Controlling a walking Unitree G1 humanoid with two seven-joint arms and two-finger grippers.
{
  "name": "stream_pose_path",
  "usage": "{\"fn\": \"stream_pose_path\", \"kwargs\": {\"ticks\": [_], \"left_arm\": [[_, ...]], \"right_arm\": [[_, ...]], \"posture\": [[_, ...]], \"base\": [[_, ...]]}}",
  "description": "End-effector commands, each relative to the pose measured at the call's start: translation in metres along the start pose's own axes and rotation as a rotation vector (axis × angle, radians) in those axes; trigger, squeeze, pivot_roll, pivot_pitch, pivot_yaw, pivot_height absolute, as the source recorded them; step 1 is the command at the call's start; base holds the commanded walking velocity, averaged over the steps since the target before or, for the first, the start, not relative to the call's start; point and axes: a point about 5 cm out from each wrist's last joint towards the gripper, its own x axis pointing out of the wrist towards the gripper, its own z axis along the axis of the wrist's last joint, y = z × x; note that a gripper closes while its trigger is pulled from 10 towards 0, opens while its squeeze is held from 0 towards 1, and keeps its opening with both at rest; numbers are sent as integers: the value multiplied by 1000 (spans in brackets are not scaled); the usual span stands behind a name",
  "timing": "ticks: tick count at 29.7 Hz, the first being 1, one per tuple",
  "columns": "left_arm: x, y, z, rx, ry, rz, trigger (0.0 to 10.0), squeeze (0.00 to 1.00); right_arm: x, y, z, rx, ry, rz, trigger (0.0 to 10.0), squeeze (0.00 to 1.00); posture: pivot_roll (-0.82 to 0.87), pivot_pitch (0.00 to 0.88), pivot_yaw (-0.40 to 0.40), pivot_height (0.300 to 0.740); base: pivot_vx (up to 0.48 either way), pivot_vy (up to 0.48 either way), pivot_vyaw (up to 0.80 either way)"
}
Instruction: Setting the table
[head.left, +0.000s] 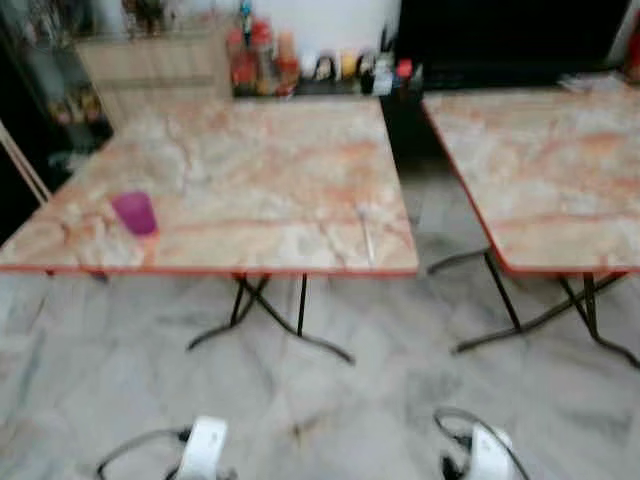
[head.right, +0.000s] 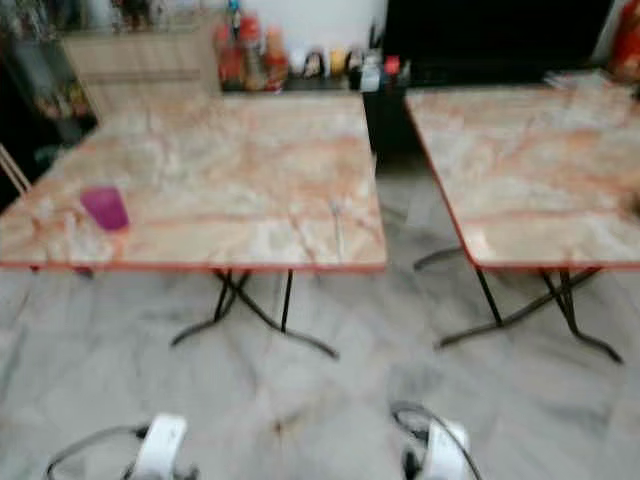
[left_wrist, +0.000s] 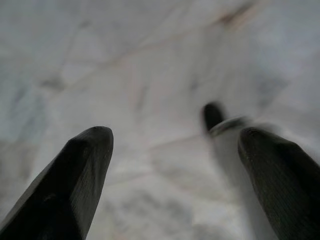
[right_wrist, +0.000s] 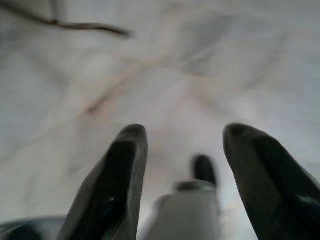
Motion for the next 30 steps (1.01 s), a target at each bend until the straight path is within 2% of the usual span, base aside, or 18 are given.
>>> {"fn": "stream_pose_path", "kwargs": {"ticks": [1, 12, 15, 20, 21, 26, 30], "left_arm": [[1, -9, 7, 11, -20, -17, 10000, 0], [1, -14, 7, 6, -27, -34, 10000, 0], [1, -14, 8, -7, -33, -34, 10000, 0], [1, -13, 11, -36, -50, -26, 10000, 0], [1, -13, 11, -36, -50, -26, 10000, 0], [1, -13, 11, -32, -53, -22, 10000, 0], [1, -13, 12, -29, -56, -21, 10000, 0]], "right_arm": [[0, -11, 7, -10, -21, -29, 10000, 0], [5, -5, 36, -42, -142, -39, 10000, 0], [6, 1, 54, -61, -214, -23, 10000, 0], [7, 23, 82, -153, -347, 63, 10000, 0], [7, 23, 82, -153, -347, 63, 10000, 0], [-2, 55, 133, -173, -596, 169, 10000, 0], [-7, 68, 151, -171, -679, 210, 10000, 0]], "posture": [[-52, 0, 45, 740], [-51, 0, 45, 740], [-49, 0, 41, 740], [-51, 0, 41, 740], [-51, 0, 41, 740], [-62, 0, 41, 740], [-61, 0, 38, 740]], "base": [[0, 0, 0], [0, 0, 0], [0, 0, 0], [0, 0, 0], [0, 0, 0], [0, 0, 0], [0, 0, 0]]}}
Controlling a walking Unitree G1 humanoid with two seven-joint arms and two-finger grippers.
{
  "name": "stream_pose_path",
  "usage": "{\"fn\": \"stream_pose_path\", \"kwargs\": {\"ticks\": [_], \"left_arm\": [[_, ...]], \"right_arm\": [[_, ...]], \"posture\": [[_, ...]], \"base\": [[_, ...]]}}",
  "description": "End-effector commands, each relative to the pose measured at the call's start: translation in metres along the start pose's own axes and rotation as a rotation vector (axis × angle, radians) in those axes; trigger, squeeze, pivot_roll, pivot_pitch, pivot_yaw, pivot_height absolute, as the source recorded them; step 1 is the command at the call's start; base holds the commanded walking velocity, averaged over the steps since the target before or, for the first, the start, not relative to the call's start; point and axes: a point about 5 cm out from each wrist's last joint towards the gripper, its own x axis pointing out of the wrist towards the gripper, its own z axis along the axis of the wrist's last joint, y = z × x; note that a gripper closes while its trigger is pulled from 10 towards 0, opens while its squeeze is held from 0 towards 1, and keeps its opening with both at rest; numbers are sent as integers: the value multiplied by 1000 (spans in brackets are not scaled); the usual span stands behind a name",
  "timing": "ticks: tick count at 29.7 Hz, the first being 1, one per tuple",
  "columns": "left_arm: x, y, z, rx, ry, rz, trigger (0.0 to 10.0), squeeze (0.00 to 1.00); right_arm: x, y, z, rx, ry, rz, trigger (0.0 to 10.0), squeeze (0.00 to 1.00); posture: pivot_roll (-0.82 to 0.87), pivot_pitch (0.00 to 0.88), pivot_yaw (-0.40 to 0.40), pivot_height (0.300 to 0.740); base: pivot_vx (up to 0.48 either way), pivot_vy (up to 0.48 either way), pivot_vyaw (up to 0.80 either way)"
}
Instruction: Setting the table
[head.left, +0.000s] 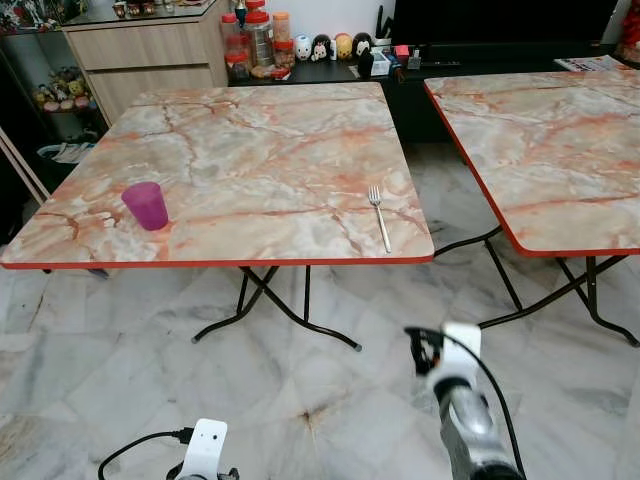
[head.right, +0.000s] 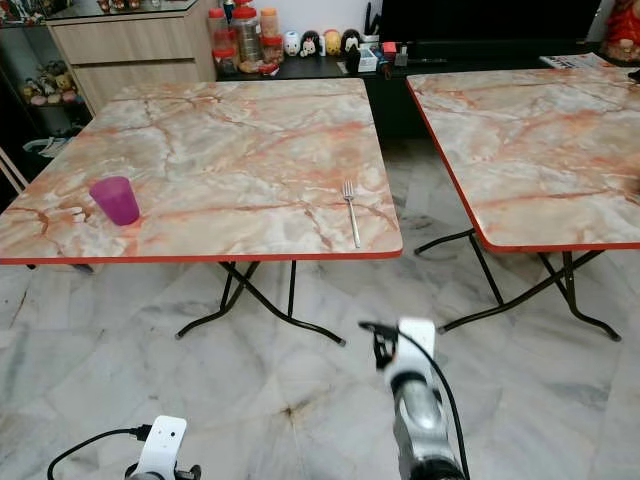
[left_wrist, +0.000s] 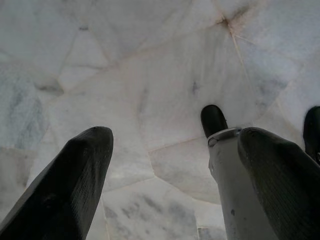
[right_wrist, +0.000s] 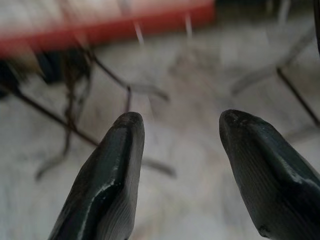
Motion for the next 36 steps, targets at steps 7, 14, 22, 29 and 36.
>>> {"fn": "stream_pose_path", "kwargs": {"ticks": [7, 14, 22, 29, 36], "left_arm": [[0, 2, 2, 5, -12, 5, 10000, 0], [0, 1, 1, 15, -7, 5, 10000, 0], [0, 0, -1, 22, 2, 5, 10000, 0], [0, 0, -2, -1, 6, 7, 10000, 0], [0, 0, 1, 8, 3, 6, 10000, 0]], "right_arm": [[-7, 0, -19, -9, 104, 18, 10000, 0], [-46, -27, -74, -49, 419, -79, 10000, 0], [-98, -42, -122, -49, 703, -121, 10000, 0], [-103, -43, -125, 39, 700, -182, 10000, 0], [-98, -43, -121, 62, 681, -195, 10000, 0]], "posture": [[-58, 0, 30, 740], [-53, 0, 29, 740], [-52, 0, 30, 740], [-62, 0, 36, 740], [-65, 0, 38, 740]], "base": [[0, 0, 0], [0, 0, 0], [0, 0, 0], [0, 0, 0], [0, 248, 0]]}}
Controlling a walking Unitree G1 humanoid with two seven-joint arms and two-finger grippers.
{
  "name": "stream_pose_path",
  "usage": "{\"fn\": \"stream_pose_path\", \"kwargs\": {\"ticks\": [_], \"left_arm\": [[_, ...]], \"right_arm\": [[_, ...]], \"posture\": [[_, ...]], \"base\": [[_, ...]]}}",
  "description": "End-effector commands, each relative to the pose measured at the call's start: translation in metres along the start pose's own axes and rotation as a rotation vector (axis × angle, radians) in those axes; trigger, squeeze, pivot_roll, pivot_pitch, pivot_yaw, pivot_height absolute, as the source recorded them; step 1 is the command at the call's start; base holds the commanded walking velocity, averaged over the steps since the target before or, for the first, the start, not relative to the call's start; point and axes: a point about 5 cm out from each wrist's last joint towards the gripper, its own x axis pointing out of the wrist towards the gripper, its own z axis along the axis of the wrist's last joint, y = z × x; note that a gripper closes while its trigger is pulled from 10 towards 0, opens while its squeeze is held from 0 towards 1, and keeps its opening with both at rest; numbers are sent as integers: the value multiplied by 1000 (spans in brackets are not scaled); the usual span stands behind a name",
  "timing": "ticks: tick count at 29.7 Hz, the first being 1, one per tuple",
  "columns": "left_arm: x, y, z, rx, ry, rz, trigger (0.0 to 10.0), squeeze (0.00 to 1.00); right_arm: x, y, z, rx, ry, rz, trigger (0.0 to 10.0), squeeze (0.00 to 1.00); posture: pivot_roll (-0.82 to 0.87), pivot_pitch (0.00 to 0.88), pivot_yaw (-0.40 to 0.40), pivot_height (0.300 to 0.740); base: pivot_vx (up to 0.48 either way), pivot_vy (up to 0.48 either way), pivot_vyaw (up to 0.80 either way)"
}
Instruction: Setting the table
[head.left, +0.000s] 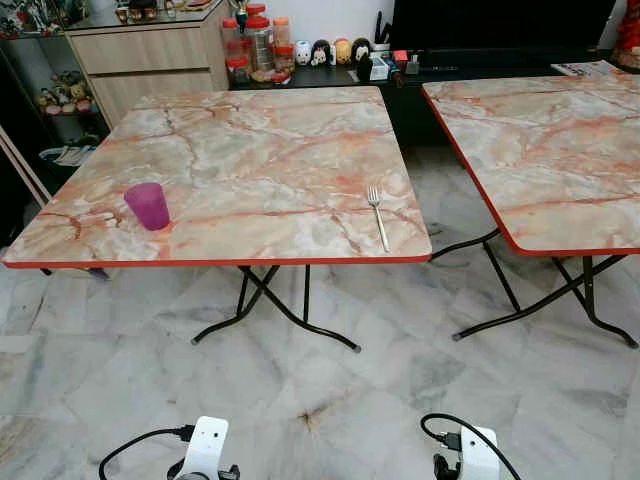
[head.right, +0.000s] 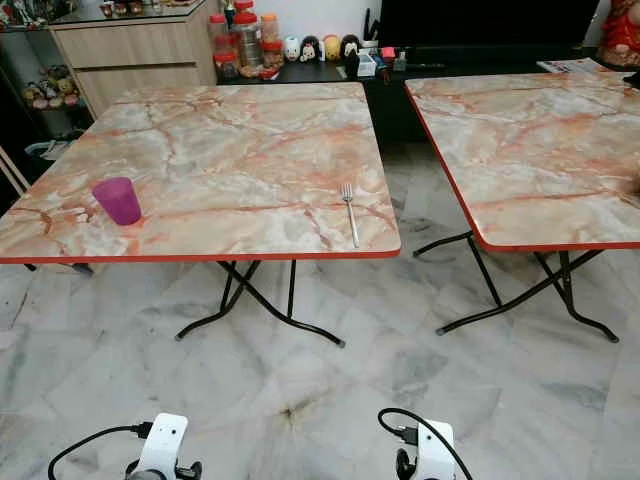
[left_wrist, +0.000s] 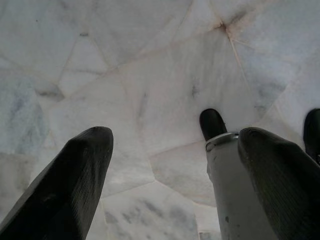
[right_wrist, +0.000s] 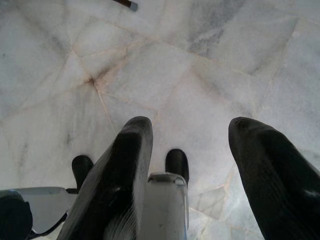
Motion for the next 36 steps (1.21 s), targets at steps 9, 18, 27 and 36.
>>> {"fn": "stream_pose_path", "kwargs": {"ticks": [9, 18, 27, 36], "left_arm": [[0, 3, -2, 3, 18, 15, 10000, 0], [0, 5, 0, 23, 6, 25, 10000, 0], [0, 7, 3, 13, -8, 20, 10000, 0], [0, 6, 3, 20, -8, 14, 10000, 0]], "right_arm": [[2, 3, 7, 18, -19, 11, 10000, 0], [2, 4, 7, 15, -20, 17, 10000, 0], [3, 6, 11, 15, -33, 23, 10000, 0], [3, 8, 17, 23, -68, 34, 10000, 0]], "posture": [[-66, 0, 40, 740], [-66, 0, 40, 740], [-64, 0, 43, 740], [-67, 0, 45, 740]], "base": [[0, 423, 0], [0, 76, 0], [0, 0, 0], [237, 0, 0]]}}
